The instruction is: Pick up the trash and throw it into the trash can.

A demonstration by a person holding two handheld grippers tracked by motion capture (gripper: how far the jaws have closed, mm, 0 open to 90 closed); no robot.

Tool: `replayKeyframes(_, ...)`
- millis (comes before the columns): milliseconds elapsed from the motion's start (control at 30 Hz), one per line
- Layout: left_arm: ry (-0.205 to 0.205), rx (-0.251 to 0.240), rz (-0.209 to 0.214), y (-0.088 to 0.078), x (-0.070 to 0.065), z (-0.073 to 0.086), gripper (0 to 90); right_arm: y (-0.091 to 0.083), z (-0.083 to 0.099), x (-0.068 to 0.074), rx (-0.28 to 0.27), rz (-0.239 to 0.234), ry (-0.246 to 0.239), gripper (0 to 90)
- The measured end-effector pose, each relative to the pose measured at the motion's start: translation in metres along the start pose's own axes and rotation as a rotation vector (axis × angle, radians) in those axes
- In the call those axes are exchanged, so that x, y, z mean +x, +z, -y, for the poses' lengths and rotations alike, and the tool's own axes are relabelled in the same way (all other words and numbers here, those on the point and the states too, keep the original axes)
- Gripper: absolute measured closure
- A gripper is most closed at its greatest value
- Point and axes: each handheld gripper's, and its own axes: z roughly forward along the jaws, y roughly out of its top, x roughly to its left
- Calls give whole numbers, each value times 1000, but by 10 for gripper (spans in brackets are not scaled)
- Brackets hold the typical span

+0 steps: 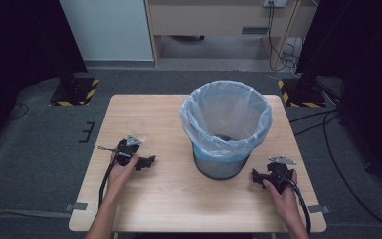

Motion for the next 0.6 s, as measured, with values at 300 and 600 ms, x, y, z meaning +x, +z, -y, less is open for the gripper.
replayKeyframes(300,-11,-50,-41,-12,4,0,30,-1,1,0,0,-6,-8,7)
replayKeyframes(600,-1,-118,16,-20,-2,6,31,-1,1,1,2,0,4,7)
